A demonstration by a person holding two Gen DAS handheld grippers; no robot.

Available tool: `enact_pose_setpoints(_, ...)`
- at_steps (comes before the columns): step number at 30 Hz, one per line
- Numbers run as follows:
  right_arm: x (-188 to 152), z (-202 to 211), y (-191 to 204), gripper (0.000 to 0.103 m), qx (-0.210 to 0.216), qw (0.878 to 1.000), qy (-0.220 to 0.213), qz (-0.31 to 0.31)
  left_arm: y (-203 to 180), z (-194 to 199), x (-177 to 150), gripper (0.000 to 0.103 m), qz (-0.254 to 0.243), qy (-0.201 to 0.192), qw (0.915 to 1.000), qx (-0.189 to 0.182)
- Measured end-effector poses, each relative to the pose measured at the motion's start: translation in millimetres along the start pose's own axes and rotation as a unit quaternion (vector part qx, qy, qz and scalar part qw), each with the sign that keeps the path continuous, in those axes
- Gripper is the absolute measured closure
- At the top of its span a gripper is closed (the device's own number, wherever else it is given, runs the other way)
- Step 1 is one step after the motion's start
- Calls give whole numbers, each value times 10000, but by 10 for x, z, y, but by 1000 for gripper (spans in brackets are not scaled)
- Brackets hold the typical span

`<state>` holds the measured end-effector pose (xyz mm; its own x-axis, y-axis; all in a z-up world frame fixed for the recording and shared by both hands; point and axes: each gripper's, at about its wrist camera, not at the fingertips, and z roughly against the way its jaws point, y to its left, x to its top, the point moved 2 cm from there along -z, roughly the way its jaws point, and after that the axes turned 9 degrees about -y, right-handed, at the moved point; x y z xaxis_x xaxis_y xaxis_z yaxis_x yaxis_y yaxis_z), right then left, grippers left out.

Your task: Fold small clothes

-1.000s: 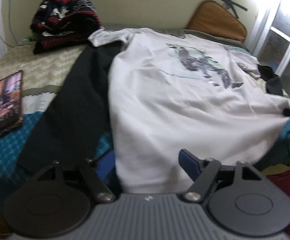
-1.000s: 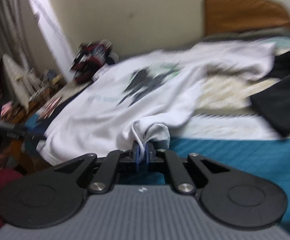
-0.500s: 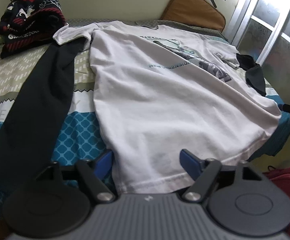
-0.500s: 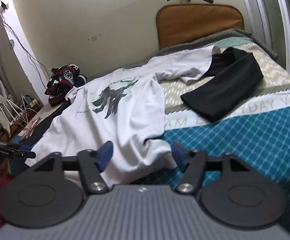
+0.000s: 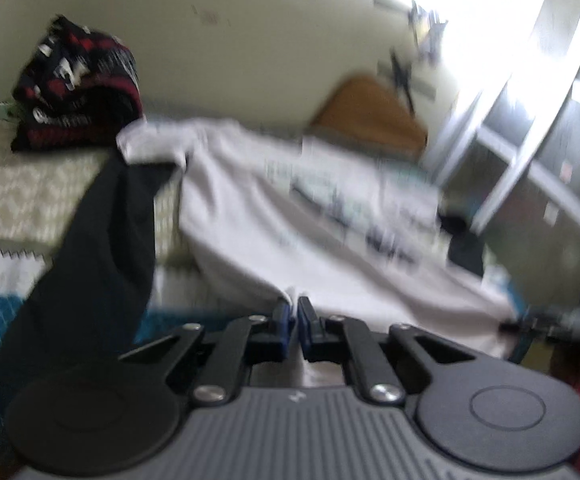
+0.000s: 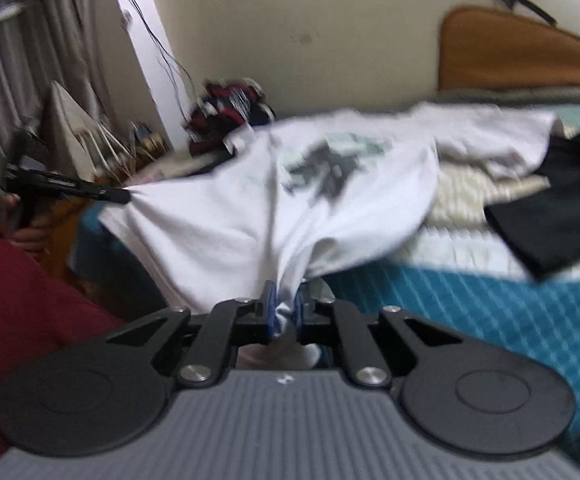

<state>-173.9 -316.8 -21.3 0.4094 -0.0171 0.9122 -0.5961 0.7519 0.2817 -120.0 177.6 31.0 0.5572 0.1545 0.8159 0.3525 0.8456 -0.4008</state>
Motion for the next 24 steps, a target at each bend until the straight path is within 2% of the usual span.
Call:
enact_pose_setpoints(5, 430, -57, -249, 91, 67, 9966, -689, -435, 153, -193, 439, 97, 559, -444, 9974, -56)
enact_pose_setpoints(8, 736, -237, -472, 91, -51, 9928, -971, -694, 247, -477, 740, 97, 571, -543, 9969, 64)
enact_pose_setpoints(11, 1025, -512, -715, 91, -192, 9903, -1031, -909, 385, -817, 1009, 97, 650, -463, 9967, 159)
enact_pose_setpoints(15, 1432, -1064, -1118, 91, -565, 9831, -999, -1427, 516, -1502, 1442, 96, 582, -458, 9960, 502)
enact_pose_setpoints(16, 1519, -1218, -1223, 87, -702, 9793, -1066, -1569, 540, -1742, 1552, 90, 629, -481, 9944, 696)
enact_pose_setpoints(17, 1600, -1397, -1334, 78, -911, 9749, -1162, -1667, 568, -1918, 1606, 82, 667, -460, 9928, 877)
enact_pose_setpoints(18, 1648, -1562, -1429, 63, -1193, 9720, -1174, -1648, 614, -2122, 1638, 64, 713, -362, 9903, 1139)
enact_pose_setpoints(19, 1676, -1737, -1524, 34, -1662, 9674, -1045, -1598, 665, -2291, 1626, 62, 786, -220, 9861, 1444)
enact_pose_setpoints(20, 1658, -1840, -1596, 33, -2130, 9588, -955, -1619, 704, -2379, 1587, 63, 832, -81, 9835, 1602)
enact_pose_setpoints(21, 1614, -1871, -1627, 34, -2255, 9565, -897, -1622, 733, -2406, 1528, 63, 839, 29, 9834, 1609)
enact_pose_setpoints(24, 1411, -1729, -1555, 35, -1964, 9651, -886, -1491, 771, -2198, 1310, 60, 618, -155, 9866, 1503)
